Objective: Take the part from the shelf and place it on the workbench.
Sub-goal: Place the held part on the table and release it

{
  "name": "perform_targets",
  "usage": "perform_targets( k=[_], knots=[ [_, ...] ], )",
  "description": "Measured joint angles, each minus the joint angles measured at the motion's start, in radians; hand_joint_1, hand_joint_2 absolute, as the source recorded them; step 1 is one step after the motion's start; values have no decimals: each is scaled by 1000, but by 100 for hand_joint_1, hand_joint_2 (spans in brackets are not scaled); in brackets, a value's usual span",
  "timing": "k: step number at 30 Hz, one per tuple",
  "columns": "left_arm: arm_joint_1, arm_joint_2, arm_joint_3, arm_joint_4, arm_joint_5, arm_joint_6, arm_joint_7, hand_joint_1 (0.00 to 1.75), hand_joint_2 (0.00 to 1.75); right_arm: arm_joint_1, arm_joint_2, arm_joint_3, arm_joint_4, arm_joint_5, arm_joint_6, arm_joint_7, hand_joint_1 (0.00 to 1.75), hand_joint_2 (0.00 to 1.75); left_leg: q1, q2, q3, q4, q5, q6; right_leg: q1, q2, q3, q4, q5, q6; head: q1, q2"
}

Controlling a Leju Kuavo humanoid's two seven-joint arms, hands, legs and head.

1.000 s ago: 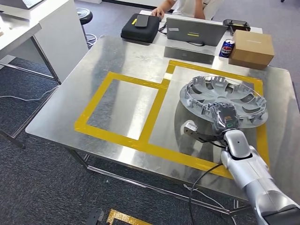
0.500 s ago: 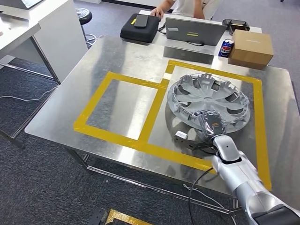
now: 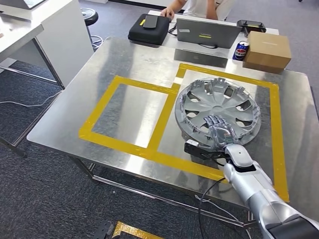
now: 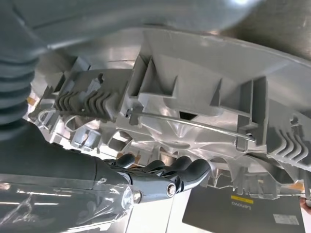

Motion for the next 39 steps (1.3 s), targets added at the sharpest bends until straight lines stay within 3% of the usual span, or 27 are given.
perform_targets(
  k=[12,17,21,33,39],
  knots=[
    [0,0,1,0,12,-2,0,0,0,-18,0,2,4,-60,43,-1,0,0,0,0,-1,0,0,0,0,0,1,0,4,5,0,0],
    [1,0,6,0,30,1,-6,0,0,-20,-1,2,-30,-128,-87,-27,0,0,0,0,-3,0,2,-1,0,1,2,1,6,5,0,0],
    [2,1,18,0,47,15,-7,0,0,-20,-14,-6,-153,-157,-192,-25,0,0,0,1,-4,0,3,-2,0,2,-3,1,6,4,0,0],
    [5,1,52,0,78,17,-8,0,0,-8,-128,-10,-528,-108,-237,59,0,0,0,0,-5,0,3,-1,0,1,-8,1,6,4,0,0],
    [15,0,84,0,120,11,-31,0,0,186,-254,-163,-899,-116,-418,10,0,0,-1,-5,-7,0,1,2,-1,-7,-2,1,4,7,0,0]
  ],
)
